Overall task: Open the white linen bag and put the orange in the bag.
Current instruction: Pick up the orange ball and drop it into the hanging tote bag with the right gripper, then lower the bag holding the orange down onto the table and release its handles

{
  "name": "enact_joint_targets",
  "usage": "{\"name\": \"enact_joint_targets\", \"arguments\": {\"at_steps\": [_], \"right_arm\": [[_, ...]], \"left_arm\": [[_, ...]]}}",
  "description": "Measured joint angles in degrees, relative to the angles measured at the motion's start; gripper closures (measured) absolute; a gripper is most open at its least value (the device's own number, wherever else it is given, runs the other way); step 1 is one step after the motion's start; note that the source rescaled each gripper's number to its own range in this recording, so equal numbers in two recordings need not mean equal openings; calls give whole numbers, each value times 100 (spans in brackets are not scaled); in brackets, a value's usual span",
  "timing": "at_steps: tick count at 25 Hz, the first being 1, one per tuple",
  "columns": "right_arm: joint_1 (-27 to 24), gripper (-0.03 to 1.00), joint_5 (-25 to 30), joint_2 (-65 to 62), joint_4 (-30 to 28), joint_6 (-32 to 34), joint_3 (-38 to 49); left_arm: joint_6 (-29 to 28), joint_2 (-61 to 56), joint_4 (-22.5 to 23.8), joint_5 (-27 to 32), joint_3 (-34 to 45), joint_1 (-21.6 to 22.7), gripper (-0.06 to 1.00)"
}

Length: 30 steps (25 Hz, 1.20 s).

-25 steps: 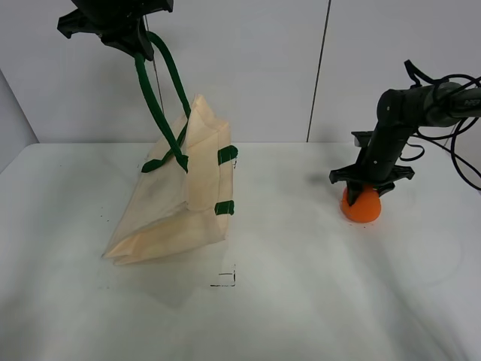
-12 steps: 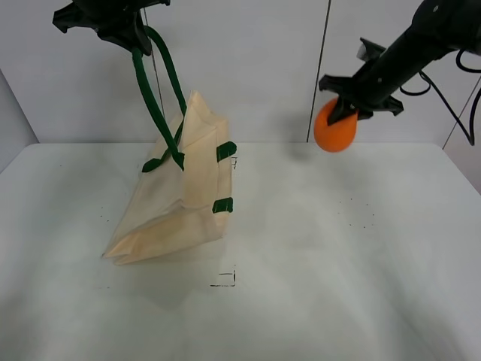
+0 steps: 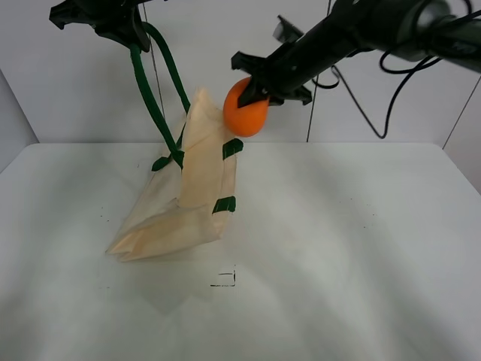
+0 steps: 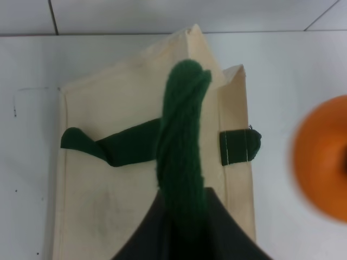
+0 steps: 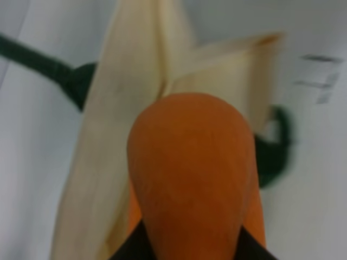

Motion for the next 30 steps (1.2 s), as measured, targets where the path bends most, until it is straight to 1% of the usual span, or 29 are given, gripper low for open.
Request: {"name": "enact_joint_targets", "arguments": {"at_steps": [6,9,12,13,14,15,16,17,18,19,20,22,24,27,29,30], "right_arm": [[560,97,-629,723,152,11,-5],[690,97,-802,934,173,11,-5],[713,97,-832,1039,195,11,-5],[713,91,-837,1056,217,11,-5],[713,80,-837,1063,238,11,-5],[713,61,-837,1069,261,5,-5],[713,40,-837,1069,283,-54,-5],[713,24,-830,1069,282,-153,-5],[713,13,-810,1069,282,-230,-5],[713,6,-779,1069,249,-247,-5],[706,2,-683,1069,193,-235,-31],[678,-1,-412,1069,-77,-43,-173],[621,-3,10,1064,-578,291,-408],[535,-3,712,1059,-1848,650,-899],[517,-3,1055,1037,-2837,793,-1175],[504,-3,1184,1017,-3227,834,-1244]], "left_arm": [[0,0,0,0,0,0,94],[0,0,0,0,0,0,94],[0,0,0,0,0,0,94],[0,0,0,0,0,0,94],[0,0,0,0,0,0,94],[0,0,0,0,0,0,94],[0,0,-5,0,0,0,94],[0,0,-5,0,0,0,94],[0,0,-5,0,0,0,94],[0,0,-5,0,0,0,94],[0,0,-5,0,0,0,94],[4,0,-5,0,0,0,94],[4,0,-5,0,0,0,94],[4,0,-16,0,0,0,94],[4,0,-16,0,0,0,94],[4,0,-16,0,0,0,94]]}}
